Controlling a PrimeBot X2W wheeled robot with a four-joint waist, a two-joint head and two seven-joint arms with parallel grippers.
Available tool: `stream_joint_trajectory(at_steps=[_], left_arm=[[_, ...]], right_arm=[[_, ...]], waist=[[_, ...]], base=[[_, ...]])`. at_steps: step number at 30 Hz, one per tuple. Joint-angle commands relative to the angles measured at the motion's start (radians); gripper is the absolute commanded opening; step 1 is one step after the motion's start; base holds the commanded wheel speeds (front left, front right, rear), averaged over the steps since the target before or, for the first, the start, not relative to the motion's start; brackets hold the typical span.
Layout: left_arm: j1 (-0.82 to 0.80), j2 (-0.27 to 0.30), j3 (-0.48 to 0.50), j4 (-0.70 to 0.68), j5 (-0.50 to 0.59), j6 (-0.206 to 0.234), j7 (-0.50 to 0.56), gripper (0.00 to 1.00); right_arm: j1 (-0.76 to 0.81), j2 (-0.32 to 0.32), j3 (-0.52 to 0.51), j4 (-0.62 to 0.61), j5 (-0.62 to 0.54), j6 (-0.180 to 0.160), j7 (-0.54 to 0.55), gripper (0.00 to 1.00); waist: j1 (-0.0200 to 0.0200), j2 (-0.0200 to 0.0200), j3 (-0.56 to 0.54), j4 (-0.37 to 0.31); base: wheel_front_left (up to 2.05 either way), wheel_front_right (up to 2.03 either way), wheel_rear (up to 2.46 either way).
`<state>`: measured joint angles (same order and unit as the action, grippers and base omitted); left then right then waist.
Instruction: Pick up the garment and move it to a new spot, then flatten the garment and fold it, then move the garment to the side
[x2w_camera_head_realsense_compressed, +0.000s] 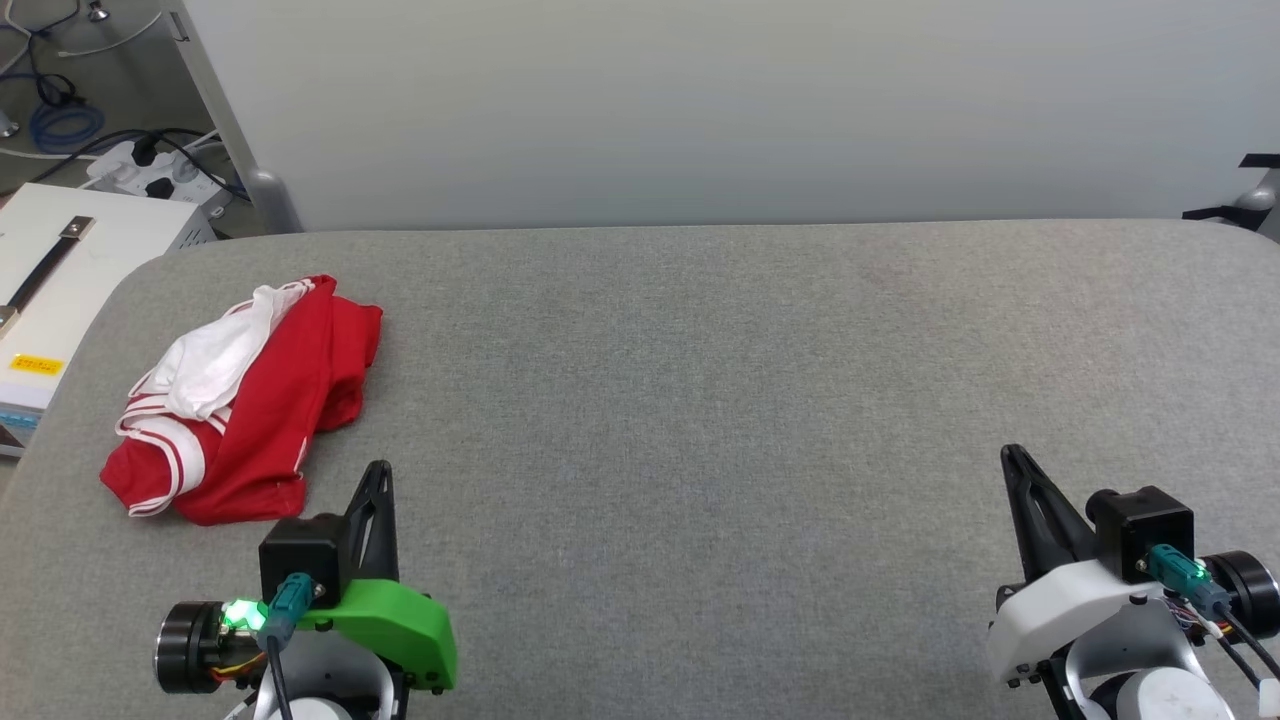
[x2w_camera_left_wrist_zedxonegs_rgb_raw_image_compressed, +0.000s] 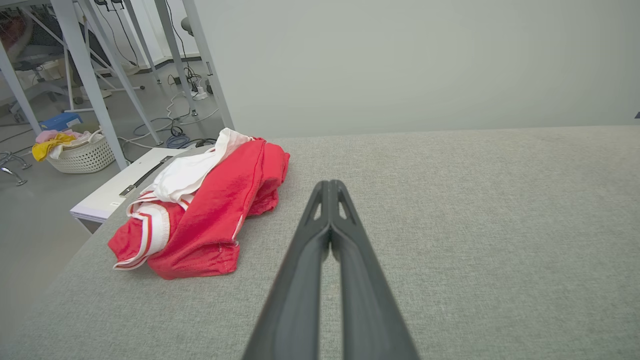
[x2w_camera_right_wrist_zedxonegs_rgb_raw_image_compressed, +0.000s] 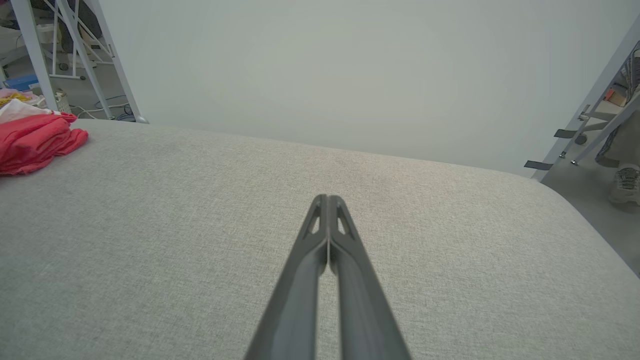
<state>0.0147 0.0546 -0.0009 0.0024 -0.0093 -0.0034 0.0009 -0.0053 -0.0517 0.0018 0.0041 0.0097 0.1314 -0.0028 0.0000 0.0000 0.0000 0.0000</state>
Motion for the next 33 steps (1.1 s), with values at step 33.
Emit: stream_joint_trajectory(at_steps=[33], left_arm=[[-0.015, -0.004, 0.001, -0.002, 0.009, 0.003, -0.001, 0.00]], right_arm=[[0.005, 0.001, -0.002, -0.004, -0.010, -0.001, 0.003, 0.00]], waist=[[0.0000, 0.0000, 0.000, 0.000]], base=[[0.00, 0.00, 0.00]])
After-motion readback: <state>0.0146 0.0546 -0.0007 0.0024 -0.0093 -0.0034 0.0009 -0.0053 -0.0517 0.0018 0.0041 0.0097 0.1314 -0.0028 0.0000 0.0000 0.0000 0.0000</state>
